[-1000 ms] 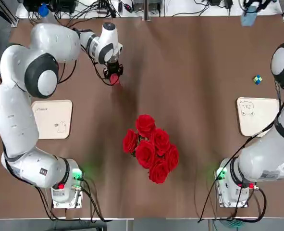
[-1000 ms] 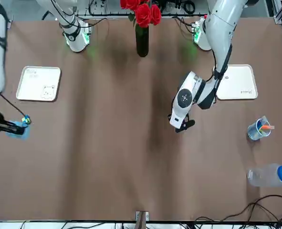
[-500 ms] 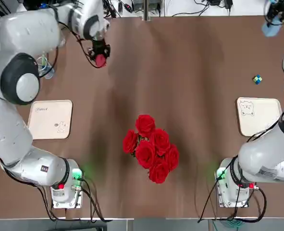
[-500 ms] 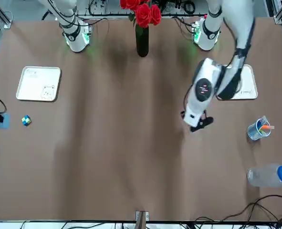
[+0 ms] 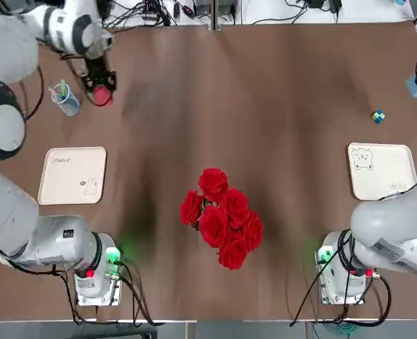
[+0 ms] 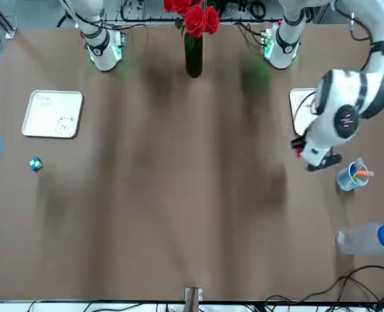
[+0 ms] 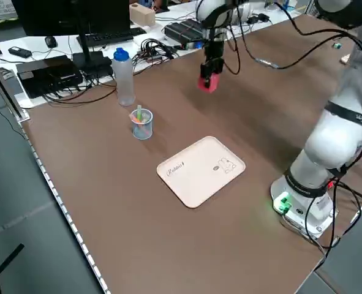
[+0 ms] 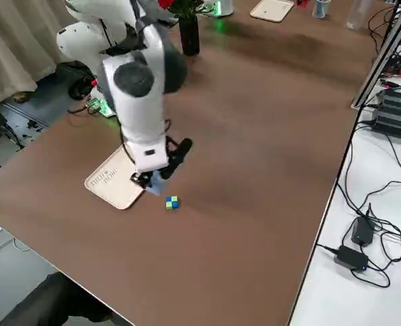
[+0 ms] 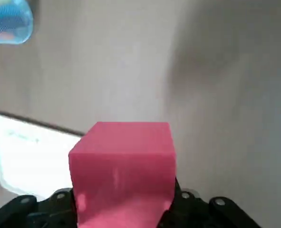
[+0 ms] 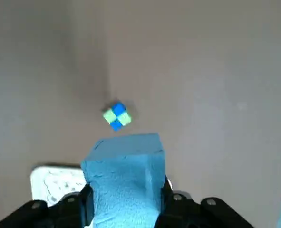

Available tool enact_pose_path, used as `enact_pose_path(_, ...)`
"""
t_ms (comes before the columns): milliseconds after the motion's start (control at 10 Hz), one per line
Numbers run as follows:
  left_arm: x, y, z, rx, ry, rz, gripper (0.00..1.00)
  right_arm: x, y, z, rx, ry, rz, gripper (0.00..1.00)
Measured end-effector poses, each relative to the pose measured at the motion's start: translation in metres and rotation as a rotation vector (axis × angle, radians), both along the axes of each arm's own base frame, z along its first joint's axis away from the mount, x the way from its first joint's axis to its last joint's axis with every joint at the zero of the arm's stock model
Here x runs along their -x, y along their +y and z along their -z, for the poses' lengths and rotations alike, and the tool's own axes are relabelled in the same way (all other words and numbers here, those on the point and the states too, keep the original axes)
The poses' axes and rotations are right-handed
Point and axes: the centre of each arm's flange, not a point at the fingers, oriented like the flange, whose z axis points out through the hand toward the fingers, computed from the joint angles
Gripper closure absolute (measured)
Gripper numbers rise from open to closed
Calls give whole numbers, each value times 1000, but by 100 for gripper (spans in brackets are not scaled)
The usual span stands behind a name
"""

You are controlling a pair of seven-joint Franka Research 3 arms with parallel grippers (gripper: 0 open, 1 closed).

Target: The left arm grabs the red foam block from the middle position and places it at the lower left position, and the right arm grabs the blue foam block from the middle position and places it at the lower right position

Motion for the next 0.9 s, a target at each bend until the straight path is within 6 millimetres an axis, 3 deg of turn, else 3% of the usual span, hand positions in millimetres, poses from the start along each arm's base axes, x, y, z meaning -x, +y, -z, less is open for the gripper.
enact_pose_path(200,25,91,7,48,46,14,37,29,9,29,-40,39,0,48)
enact_pose_path(500,63,207,19,82,86,115,37,66,36,66,-48,21,-21,48)
enact_pose_path(600,74,233,23,107,81,157,37,79,42,74,-61,26,-36,48)
enact_pose_path(700,82,245,34,122,94,197,37,93,38,79,-74,25,-68,47)
enact_pose_path(900,89,245,72,139,133,236,37,127,8,87,-82,0,-120,46)
